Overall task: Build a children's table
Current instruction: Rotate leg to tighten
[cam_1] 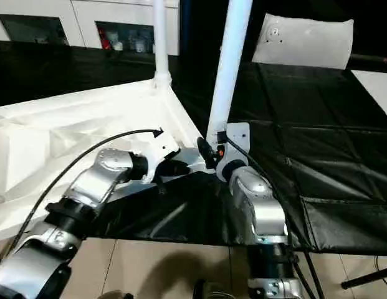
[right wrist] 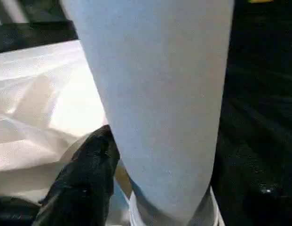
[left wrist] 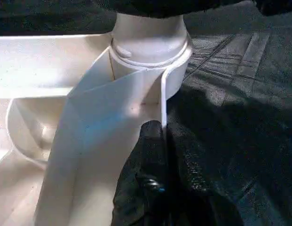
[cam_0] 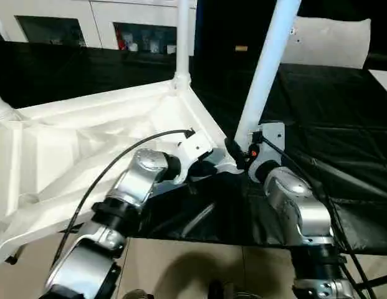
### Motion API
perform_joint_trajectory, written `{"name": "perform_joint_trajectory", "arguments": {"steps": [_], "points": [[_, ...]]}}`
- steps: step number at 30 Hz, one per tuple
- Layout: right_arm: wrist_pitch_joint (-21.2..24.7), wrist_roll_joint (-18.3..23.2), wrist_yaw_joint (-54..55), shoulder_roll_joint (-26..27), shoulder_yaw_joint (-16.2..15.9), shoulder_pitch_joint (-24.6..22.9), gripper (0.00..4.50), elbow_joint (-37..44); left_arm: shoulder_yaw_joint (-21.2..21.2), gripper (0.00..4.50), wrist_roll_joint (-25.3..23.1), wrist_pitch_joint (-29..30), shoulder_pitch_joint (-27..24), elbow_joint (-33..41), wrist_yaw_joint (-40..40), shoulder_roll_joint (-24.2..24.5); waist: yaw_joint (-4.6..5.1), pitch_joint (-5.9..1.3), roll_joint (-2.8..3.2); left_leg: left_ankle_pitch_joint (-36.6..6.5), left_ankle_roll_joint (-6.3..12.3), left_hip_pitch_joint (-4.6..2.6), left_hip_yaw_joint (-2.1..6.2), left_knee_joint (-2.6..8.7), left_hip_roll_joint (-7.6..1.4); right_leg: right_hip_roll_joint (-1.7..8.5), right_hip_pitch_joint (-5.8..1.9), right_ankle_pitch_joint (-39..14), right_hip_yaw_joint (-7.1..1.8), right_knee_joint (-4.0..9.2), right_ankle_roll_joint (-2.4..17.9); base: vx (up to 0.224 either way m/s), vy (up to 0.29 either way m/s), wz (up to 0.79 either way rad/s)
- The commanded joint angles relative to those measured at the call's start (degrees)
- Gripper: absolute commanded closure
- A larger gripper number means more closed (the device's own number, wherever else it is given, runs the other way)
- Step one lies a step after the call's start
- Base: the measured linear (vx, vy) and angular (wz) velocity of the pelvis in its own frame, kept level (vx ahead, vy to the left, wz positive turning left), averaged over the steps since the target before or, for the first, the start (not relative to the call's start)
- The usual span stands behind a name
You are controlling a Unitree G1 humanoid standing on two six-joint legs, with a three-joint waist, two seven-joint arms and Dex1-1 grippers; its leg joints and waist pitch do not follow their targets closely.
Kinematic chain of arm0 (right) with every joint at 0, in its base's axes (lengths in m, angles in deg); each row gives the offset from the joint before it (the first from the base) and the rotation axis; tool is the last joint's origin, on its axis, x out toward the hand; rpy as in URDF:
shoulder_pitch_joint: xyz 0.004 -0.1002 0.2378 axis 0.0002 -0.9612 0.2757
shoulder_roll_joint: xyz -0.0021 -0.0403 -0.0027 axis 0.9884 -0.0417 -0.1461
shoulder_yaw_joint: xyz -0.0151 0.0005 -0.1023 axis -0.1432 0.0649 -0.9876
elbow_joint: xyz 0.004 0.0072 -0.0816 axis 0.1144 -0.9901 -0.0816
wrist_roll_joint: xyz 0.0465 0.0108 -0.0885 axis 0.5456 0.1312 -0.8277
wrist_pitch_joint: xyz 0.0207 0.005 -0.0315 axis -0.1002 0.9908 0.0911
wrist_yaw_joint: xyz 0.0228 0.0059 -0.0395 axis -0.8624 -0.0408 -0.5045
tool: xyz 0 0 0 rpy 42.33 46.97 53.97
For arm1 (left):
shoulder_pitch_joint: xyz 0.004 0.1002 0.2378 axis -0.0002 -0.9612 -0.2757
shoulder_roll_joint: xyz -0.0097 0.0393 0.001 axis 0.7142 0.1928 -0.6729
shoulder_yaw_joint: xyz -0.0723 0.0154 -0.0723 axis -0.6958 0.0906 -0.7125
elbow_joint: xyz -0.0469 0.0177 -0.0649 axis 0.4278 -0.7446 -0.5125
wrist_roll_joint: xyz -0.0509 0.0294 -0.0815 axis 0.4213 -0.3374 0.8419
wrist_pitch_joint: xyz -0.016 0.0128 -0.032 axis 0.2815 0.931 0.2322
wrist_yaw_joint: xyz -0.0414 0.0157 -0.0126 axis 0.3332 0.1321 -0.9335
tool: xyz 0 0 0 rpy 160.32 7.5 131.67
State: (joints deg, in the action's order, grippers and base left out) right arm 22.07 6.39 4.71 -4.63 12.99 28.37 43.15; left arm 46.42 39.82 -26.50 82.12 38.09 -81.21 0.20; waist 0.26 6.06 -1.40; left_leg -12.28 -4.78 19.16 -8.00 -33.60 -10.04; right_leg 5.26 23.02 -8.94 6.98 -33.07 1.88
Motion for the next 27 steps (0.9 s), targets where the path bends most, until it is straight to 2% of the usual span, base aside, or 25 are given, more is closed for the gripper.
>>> {"name": "perform_joint_trajectory", "arguments": {"steps": [1,5,7,8,9,13,16,19,23,24,25,27], "points": [[0.26,3.57,-7.27,-0.28,-5.18,-1.22,1.26,1.15,2.19,4.5,-0.02,-1.91,-0.65,0.76,-1.73,0.17,-0.43,-3.82,-0.29,-7.6,5.81,1.18,0.09,4.22,-2.48,3.99,-3.52,-19.18,-3.84,4.4,9.43,0.0,0.0,0.0],[0.17,4.53,-12.89,-4.32,-5.28,-1.96,0.8,2.1,2.97,4.5,0.5,-4.23,-1.51,0.68,-5.55,2.23,-0.63,-4.02,-0.15,-5.01,6.69,1.31,-0.27,4.06,-2.61,3.82,-3.68,-15.74,-3.92,3.97,10.57,0.0,0.0,0.0],[-0.35,5.01,-17.3,-7.61,-5.78,-2.37,0.61,2.53,3.71,4.5,0.86,-6.79,-2.09,0.35,-8.79,3.9,-0.9,-3.93,-0.16,-5.08,6.81,1.25,-0.31,4.06,-2.62,3.75,-3.69,-16.01,-3.86,4.05,10.39,0.0,0.0,0.0],[-0.99,5.37,-20.6,-9.89,-6.34,-2.62,0.61,2.75,4.11,4.5,1.01,-7.79,-2.33,0.01,-10.51,4.88,-0.68,-3.91,-0.36,-5.22,6.88,1.3,-0.46,4.08,-2.66,3.68,-3.65,-16.11,-3.94,3.99,10.43,0.0,0.0,0.0],[-1.49,5.56,-22.71,-11.28,-6.72,-2.77,0.52,2.84,4.38,4.5,1.07,-8.48,-2.45,-0.22,-11.52,5.46,-0.81,-3.91,-0.25,-5.5,7.03,1.16,-0.47,4.05,-2.72,3.65,-3.61,-16.31,-3.92,4.02,10.33,0.0,0.0,0.0],[-3.14,7.63,-33.0,-17.65,-7.51,-3.05,0.52,3.06,6.31,4.5,1.55,-16.53,-2.72,-1.86,-19.27,8.97,-1.16,-3.84,-0.44,-6.11,7.45,0.97,-0.56,4.04,-2.87,3.75,-3.42,-17.88,-3.94,4.25,10.02,0.0,0.0,0.0],[-4.22,8.92,-39.11,-21.11,-7.76,-2.7,0.52,2.17,6.87,4.5,2.34,-18.24,-2.38,-2.4,-23.53,10.28,-1.57,-3.79,-0.49,-6.32,7.27,0.82,-0.69,4.09,-3.06,3.75,-3.28,-18.45,-3.97,4.11,10.25,0.0,0.0,0.0],[-3.85,10.98,-45.54,-24.3,-8.25,-2.18,0.52,1.63,7.93,4.5,2.61,-20.43,-1.85,-3.07,-27.62,11.46,-2.48,-3.86,-0.55,-5.91,7.13,0.45,-0.9,4.13,-3.29,3.78,-3.13,-18.06,-4.03,3.96,10.78,0.0,0.0,0.0],[-3.89,11.62,-49.09,-26.17,-8.98,-1.62,0.67,0.87,8.73,4.5,2.43,-21.97,-1.33,-3.98,-29.59,12.09,-2.68,-4.01,-0.71,-5.33,6.99,0.57,-1.01,4.09,-3.3,3.83,-3.27,-16.79,-4.0,3.67,11.28,0.0,0.0,0.0],[-4.46,11.92,-52.87,-28.02,-9.86,-0.74,0.67,-0.45,9.47,4.5,2.21,-23.89,-0.65,-5.32,-31.58,12.55,-2.74,-4.0,-0.64,-5.27,7.05,0.54,-1.03,4.09,-3.29,3.85,-3.26,-16.83,-4.0,3.71,11.32,0.0,0.0,0.0],[-4.74,11.95,-54.31,-28.66,-10.21,-0.3,0.77,-1.06,9.71,4.5,2.14,-24.65,-0.37,-5.82,-32.3,12.62,-2.92,-3.97,-0.91,-5.25,7.34,0.55,-1.27,3.97,-3.2,3.81,-3.26,-17.34,-4.02,3.85,11.04,0.0,0.0,0.0],[-5.31,11.76,-56.46,-29.52,-10.91,0.53,0.94,-2.14,10.04,4.5,1.98,-25.6,0.01,-6.39,-33.47,12.68,-3.12,-4.07,-0.9,-4.82,7.29,0.66,-1.38,3.9,-3.26,3.82,-3.33,-17.47,-3.9,3.69,11.02,0.0,0.0,0.0]]}}
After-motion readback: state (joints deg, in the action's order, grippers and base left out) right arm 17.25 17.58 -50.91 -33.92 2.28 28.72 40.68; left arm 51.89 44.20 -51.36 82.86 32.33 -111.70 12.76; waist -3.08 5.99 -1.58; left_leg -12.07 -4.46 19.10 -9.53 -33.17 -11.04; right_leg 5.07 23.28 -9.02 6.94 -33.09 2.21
